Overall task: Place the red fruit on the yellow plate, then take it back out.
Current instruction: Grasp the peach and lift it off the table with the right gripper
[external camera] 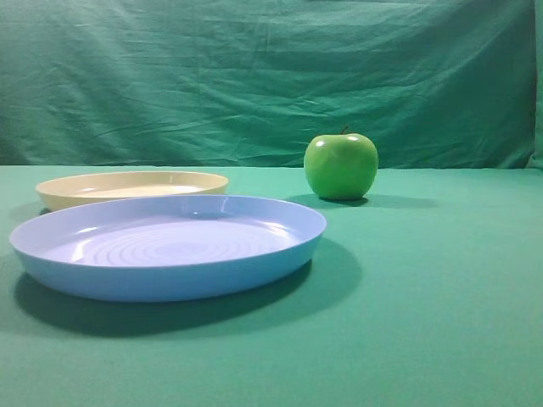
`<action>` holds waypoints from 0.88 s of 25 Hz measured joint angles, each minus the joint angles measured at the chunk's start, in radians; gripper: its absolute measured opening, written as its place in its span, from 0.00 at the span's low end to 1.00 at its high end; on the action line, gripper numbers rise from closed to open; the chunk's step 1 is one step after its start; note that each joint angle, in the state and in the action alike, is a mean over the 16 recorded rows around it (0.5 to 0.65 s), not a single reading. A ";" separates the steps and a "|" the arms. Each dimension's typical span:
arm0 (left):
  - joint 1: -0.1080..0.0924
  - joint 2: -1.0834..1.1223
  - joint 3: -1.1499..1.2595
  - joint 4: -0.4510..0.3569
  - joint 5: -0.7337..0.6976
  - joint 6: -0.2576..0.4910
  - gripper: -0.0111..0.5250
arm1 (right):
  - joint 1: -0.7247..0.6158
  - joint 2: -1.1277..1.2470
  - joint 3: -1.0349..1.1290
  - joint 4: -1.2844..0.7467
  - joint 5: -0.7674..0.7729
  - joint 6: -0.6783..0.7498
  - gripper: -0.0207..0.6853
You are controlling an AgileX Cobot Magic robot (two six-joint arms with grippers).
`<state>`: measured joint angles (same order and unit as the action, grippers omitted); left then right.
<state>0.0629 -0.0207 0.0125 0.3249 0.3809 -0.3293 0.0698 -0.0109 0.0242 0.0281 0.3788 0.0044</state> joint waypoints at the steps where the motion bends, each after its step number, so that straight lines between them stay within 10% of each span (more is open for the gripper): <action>1: 0.000 0.000 0.000 0.000 0.000 0.000 0.02 | 0.000 0.000 0.000 0.000 0.000 0.000 0.03; 22: 0.000 0.000 0.000 0.000 0.000 0.000 0.02 | 0.000 0.000 0.000 0.000 0.000 -0.007 0.03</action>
<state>0.0629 -0.0207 0.0125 0.3249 0.3809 -0.3293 0.0698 -0.0109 0.0242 0.0281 0.3790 -0.0026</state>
